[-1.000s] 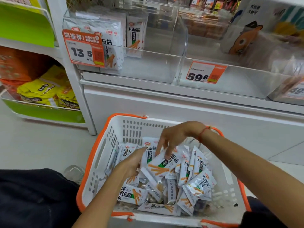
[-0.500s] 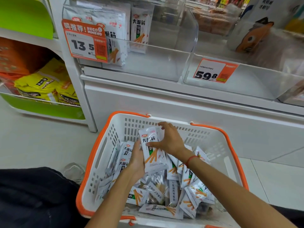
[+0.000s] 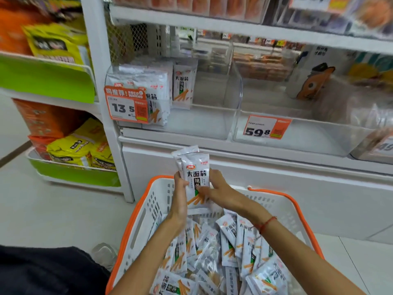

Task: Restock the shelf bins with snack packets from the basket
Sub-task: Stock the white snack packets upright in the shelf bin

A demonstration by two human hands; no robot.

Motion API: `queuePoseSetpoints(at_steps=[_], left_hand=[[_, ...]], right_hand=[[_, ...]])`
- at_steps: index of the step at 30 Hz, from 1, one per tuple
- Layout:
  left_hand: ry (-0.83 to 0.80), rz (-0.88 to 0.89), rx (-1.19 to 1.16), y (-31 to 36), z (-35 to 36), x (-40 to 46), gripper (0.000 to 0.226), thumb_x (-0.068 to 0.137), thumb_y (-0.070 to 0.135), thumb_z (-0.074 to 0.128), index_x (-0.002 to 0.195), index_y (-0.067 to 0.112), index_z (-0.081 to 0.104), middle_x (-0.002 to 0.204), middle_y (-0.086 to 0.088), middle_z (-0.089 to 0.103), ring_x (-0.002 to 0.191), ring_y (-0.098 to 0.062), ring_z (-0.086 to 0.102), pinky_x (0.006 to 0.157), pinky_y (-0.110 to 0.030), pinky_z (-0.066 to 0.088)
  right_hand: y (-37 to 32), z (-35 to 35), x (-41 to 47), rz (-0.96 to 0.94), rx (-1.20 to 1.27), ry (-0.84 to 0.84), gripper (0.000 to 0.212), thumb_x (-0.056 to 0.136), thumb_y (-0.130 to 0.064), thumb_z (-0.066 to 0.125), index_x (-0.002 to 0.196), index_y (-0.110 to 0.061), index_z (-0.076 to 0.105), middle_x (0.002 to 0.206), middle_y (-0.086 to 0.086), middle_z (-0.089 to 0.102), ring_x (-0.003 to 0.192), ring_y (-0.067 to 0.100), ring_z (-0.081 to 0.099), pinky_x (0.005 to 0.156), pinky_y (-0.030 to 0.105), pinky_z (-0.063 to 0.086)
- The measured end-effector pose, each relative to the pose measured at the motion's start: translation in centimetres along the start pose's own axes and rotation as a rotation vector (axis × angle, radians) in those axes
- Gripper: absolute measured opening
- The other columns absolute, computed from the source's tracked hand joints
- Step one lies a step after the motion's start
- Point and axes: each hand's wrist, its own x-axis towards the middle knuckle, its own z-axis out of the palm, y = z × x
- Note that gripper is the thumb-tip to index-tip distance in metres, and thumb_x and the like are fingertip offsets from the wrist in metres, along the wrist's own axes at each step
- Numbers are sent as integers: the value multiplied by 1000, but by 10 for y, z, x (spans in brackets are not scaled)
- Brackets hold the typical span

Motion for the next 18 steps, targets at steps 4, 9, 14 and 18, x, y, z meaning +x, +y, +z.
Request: queuePoseSetpoints(at_steps=[4, 9, 14, 18], left_hand=[[-120, 184, 120, 35, 10, 0, 24, 91, 14, 42, 110, 27, 46, 99, -1, 61, 82, -2, 64, 61, -16, 51], [-163, 402, 511, 82, 8, 4, 44, 89, 24, 58, 125, 37, 37, 127, 11, 35, 123, 1, 32, 90, -9, 40], [-181, 788, 616, 141, 12, 14, 46, 86, 16, 68, 117, 40, 46, 116, 30, 52, 114, 7, 49, 95, -14, 38], [19, 1009, 749, 183, 18, 27, 70, 72, 9, 80, 115, 53, 46, 113, 16, 62, 105, -9, 60, 85, -26, 50]], right_hand=[[-19, -18, 3, -225, -192, 43, 38, 95, -18, 46, 132, -11, 42, 110, 8, 49, 95, 21, 50, 81, 31, 45], [-48, -48, 0, -489, -255, 233, 55, 96, -14, 51, 143, -32, 29, 131, -4, 48, 120, 15, 46, 95, 30, 42], [-78, -72, 14, -707, -219, 451, 47, 94, -14, 59, 138, -21, 43, 129, -9, 53, 120, 12, 50, 97, 34, 44], [-97, -90, 37, -789, -406, 688, 43, 86, -13, 64, 128, -19, 53, 127, -9, 55, 124, 18, 42, 103, 35, 35]])
